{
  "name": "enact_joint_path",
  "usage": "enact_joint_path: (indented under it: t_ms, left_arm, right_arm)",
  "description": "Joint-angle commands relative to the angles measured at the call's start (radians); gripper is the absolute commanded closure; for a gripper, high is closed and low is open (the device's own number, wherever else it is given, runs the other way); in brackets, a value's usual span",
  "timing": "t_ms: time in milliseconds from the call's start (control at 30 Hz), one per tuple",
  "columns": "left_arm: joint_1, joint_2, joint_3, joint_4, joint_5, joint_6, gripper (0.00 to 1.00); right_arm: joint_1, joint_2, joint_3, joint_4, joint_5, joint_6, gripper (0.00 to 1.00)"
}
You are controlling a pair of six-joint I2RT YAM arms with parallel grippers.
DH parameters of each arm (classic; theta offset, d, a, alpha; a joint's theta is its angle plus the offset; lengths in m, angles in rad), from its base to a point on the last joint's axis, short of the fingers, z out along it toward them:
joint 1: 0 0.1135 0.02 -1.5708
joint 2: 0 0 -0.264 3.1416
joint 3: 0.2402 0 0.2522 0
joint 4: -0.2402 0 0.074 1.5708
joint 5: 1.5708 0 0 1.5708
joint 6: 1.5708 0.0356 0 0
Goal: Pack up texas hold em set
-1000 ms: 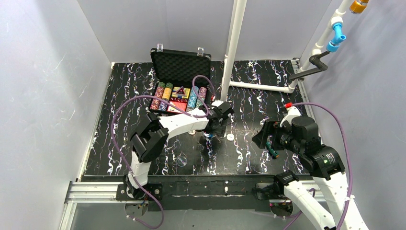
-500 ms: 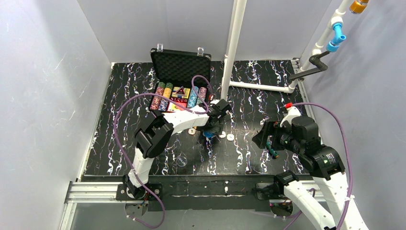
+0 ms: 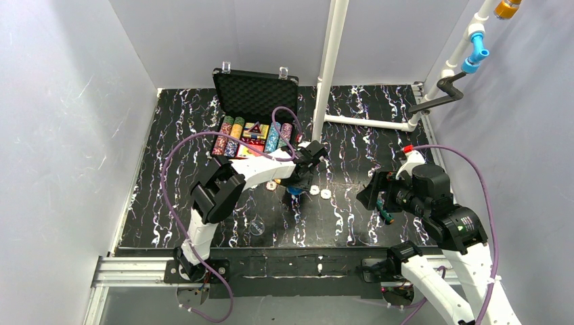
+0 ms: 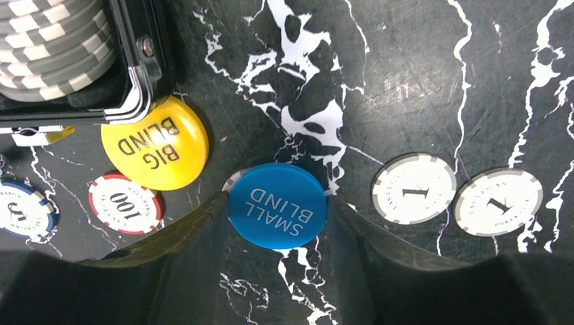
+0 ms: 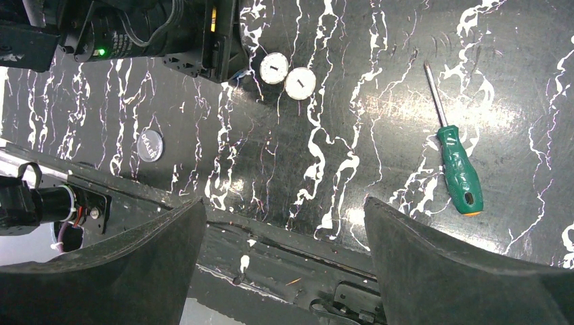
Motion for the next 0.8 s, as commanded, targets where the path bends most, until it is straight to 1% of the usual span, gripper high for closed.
enact_joint_path:
  t_ms: [0, 133, 233, 267, 433, 567, 767]
  left_arm:
    - [-0.003, -0.094, 0.000, -0.061, 0.008, 0.019, 0.76]
    - [-0.003, -0.150, -0.001, -0.057, 0.026, 0.032, 0.89]
    - [0.002, -0.178, -0.002, -0.050, 0.042, 0.043, 0.96]
    - [0.005, -0.188, -0.003, -0.047, 0.052, 0.049, 1.00]
    - [0.063, -0.255, -0.027, -0.025, 0.069, 0.065, 1.00]
    - [0.146, -0.304, -0.072, 0.005, 0.090, 0.069, 1.00]
    - [0.263, -0.300, -0.085, 0.005, 0.115, 0.093, 1.00]
  right_arm:
    - [0.002, 0.009, 0.007, 0.032, -0.009, -0.004, 0.06]
    - [0.002, 0.016, 0.005, 0.036, -0.011, -0.005, 0.06]
    - [0.002, 0.023, 0.003, 0.040, -0.016, -0.005, 0.06]
    - [0.003, 0.025, 0.002, 0.041, -0.016, -0.005, 0.06]
    - [0.002, 0.033, -0.002, 0.043, -0.016, -0.005, 0.06]
    - [0.002, 0.034, -0.002, 0.042, -0.013, -0.005, 0.06]
    - [0.002, 0.044, 0.001, 0.037, -0.011, -0.002, 0.06]
